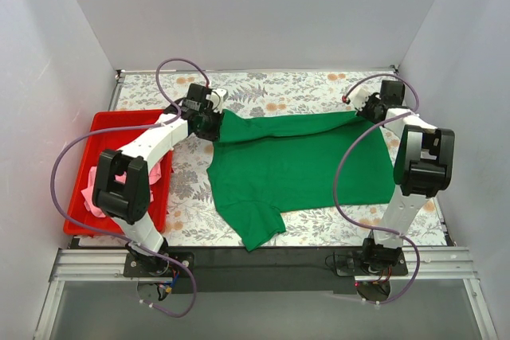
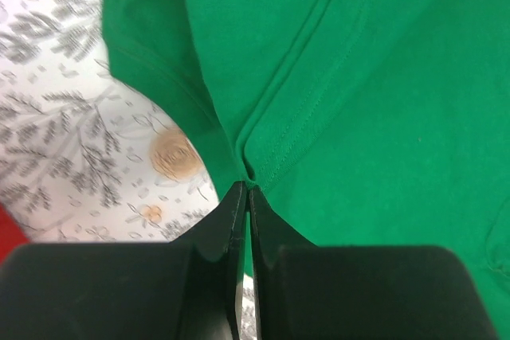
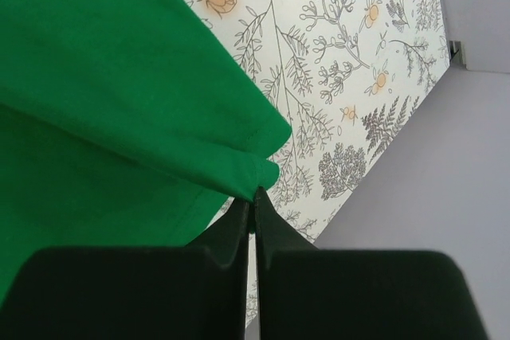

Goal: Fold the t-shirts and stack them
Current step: Fold the tshirt

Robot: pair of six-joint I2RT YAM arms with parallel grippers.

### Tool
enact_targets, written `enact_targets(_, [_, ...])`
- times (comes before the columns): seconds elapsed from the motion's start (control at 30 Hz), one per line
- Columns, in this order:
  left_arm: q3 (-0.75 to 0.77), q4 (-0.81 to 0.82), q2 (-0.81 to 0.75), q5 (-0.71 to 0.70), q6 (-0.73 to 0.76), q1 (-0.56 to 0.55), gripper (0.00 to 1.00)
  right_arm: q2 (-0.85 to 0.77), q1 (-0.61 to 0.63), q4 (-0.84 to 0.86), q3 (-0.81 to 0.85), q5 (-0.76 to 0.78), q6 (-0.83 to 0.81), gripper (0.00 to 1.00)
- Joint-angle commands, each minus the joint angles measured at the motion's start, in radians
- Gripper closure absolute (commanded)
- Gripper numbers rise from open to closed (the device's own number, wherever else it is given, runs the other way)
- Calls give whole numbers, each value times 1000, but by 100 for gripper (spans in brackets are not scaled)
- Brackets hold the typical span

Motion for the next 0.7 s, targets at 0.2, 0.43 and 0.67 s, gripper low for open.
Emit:
enact_targets(0.2, [-77,-75,-101,14,-67,-35,100,-90,-17,4,-48,-28,-66,99])
enact_targets(0.43, [-113,-83,-101,43,-56,-65,100,-71,-17,2,-55,-11,-70,99])
enact_targets(0.67, [-109,-93,-72,70,-58,-84,100,-67,-17,2,-57,-3,-81,99])
